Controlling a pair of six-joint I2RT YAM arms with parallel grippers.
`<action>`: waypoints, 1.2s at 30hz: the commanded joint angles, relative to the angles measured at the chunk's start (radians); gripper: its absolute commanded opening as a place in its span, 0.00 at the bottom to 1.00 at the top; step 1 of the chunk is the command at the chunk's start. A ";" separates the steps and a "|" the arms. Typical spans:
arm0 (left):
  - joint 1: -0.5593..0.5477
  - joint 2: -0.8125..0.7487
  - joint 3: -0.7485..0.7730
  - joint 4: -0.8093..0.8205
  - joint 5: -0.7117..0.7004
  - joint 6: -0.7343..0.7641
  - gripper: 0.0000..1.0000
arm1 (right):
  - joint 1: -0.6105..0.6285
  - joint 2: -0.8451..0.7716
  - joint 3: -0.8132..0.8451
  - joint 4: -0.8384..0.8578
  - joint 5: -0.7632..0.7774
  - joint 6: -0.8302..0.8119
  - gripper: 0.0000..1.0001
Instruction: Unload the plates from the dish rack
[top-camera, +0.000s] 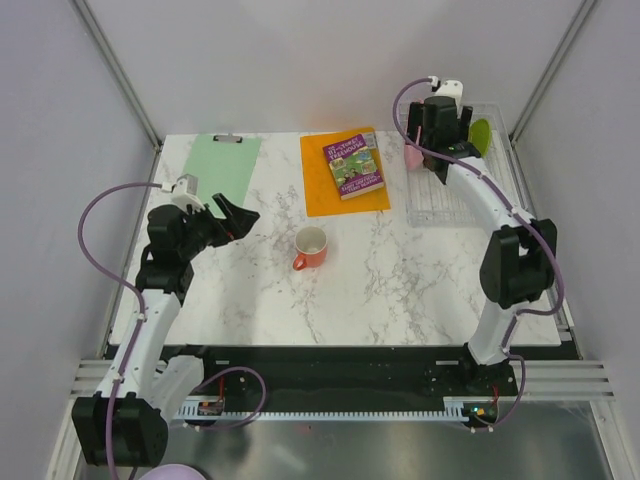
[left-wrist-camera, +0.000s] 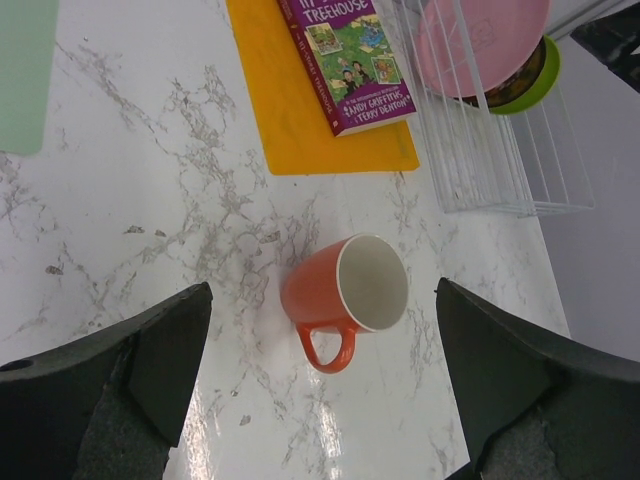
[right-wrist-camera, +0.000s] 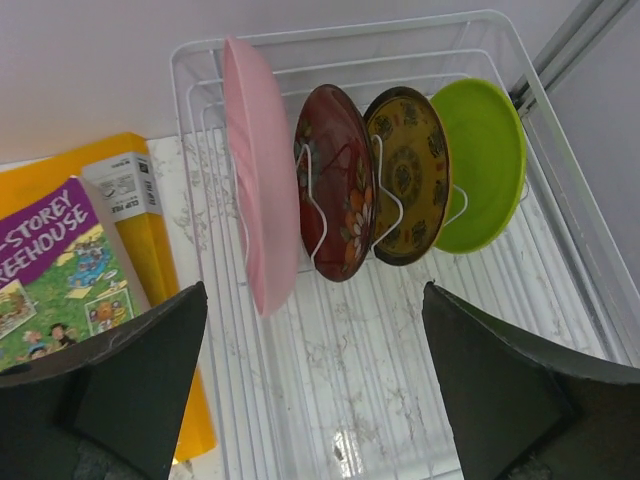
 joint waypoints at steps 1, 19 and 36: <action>0.005 0.026 0.004 0.096 0.013 0.018 1.00 | 0.000 0.111 0.214 0.019 0.084 -0.105 0.95; 0.005 0.129 -0.025 0.159 -0.006 0.068 1.00 | 0.042 0.411 0.486 0.000 0.176 -0.280 0.67; 0.005 0.120 -0.046 0.156 -0.024 0.066 1.00 | 0.040 0.454 0.472 -0.012 0.238 -0.304 0.35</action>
